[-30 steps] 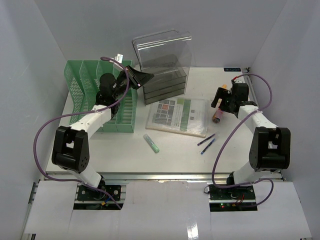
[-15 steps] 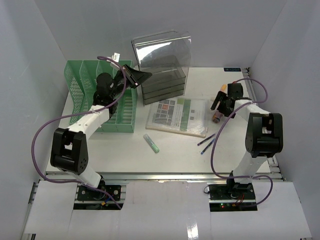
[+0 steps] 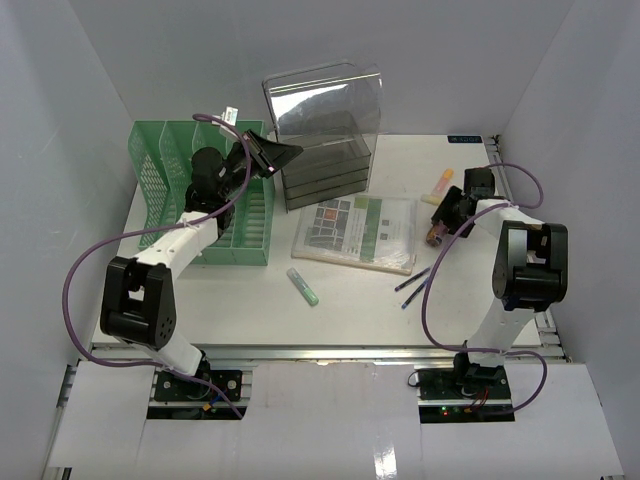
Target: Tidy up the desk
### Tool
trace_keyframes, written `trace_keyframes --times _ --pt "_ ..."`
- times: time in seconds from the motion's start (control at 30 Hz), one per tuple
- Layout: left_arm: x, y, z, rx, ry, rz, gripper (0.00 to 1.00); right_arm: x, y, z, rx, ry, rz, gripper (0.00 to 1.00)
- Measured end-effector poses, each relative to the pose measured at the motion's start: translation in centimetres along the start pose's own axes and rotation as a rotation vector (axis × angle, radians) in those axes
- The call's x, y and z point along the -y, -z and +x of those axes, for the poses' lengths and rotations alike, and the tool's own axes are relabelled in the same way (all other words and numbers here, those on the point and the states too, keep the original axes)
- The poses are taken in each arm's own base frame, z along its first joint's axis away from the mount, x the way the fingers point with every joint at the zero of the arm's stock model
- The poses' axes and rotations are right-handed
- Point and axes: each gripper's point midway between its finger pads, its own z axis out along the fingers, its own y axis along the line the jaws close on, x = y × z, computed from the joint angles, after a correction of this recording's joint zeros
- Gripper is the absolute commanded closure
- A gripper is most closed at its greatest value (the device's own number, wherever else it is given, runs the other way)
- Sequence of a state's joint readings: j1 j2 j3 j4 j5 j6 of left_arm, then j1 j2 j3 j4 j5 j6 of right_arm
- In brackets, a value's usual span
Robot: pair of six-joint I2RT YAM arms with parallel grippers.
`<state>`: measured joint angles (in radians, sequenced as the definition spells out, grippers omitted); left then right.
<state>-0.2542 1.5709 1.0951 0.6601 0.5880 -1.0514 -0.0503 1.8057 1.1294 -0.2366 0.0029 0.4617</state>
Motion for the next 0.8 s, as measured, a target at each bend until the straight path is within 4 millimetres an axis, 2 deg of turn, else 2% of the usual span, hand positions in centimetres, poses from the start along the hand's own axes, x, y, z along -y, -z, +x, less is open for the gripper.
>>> trace_keyframes --times 0.17,0.3,0.43,0.53,0.63,0.73,0.8 --pt "0.0 0.2 0.0 0.001 0.005 -0.002 0.83 0.0 0.0 -0.1 -0.011 -0.025 -0.032 0.67" --pt "0.3 0.2 -0.2 0.005 0.003 0.003 0.83 -0.3 0.3 0.3 -0.009 -0.026 -0.077 0.87" --pt "0.5 0.3 -0.3 0.008 0.006 0.008 0.83 -1.4 2.8 1.2 0.007 0.019 -0.179 0.92" --pt "0.5 0.2 -0.3 0.009 0.015 0.008 0.83 -4.2 5.8 0.1 0.089 0.155 -0.331 0.92" --pt "0.6 0.2 -0.3 0.010 0.020 0.010 0.83 -8.6 9.9 -1.2 0.217 0.372 -0.508 0.92" --pt "0.7 0.2 -0.4 0.014 0.023 0.012 0.83 -13.7 13.6 0.1 0.311 0.652 -0.695 0.92" --pt "0.7 0.2 -0.5 0.015 0.027 0.012 0.83 -16.9 15.5 2.1 0.338 0.860 -0.802 0.92"
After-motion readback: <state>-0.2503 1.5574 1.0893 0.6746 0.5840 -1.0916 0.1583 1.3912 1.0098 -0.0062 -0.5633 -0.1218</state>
